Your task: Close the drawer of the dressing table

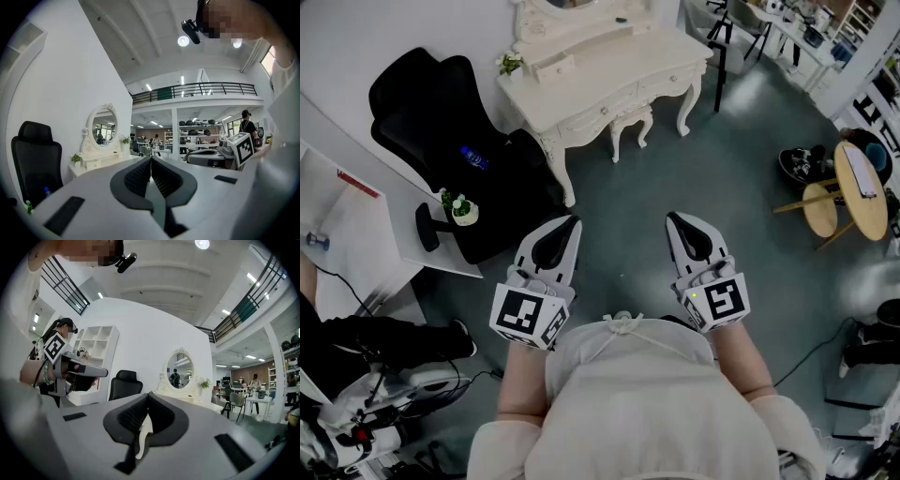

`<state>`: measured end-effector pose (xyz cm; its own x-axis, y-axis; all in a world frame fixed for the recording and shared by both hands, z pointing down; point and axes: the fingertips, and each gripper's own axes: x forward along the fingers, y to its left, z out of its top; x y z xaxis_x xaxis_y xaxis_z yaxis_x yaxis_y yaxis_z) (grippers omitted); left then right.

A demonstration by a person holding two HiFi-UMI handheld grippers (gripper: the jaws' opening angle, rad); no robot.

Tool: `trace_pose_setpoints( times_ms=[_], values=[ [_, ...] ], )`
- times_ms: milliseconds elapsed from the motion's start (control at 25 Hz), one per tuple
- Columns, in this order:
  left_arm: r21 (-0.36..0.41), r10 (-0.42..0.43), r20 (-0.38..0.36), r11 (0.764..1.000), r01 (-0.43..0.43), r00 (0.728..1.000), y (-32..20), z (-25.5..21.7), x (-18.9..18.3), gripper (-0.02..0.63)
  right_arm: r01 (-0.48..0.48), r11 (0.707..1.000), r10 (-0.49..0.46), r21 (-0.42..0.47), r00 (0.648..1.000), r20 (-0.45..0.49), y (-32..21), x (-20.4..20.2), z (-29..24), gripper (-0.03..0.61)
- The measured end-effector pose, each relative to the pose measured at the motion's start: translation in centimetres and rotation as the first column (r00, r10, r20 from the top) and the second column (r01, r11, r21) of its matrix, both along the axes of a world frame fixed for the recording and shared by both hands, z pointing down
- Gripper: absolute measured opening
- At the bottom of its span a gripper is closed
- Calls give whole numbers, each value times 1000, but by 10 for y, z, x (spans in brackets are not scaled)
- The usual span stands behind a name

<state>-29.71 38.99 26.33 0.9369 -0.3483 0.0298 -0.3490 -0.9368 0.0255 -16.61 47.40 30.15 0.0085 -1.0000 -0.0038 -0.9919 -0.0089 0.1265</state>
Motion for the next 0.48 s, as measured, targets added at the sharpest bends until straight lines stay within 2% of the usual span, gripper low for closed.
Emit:
trace_pose_setpoints(
  times_ms=[480],
  values=[
    [-10,-9,-13,1000,9,1000,-28,4,5,20,-29,999,29,24,1000,0,-26,11,-6,3]
  ],
)
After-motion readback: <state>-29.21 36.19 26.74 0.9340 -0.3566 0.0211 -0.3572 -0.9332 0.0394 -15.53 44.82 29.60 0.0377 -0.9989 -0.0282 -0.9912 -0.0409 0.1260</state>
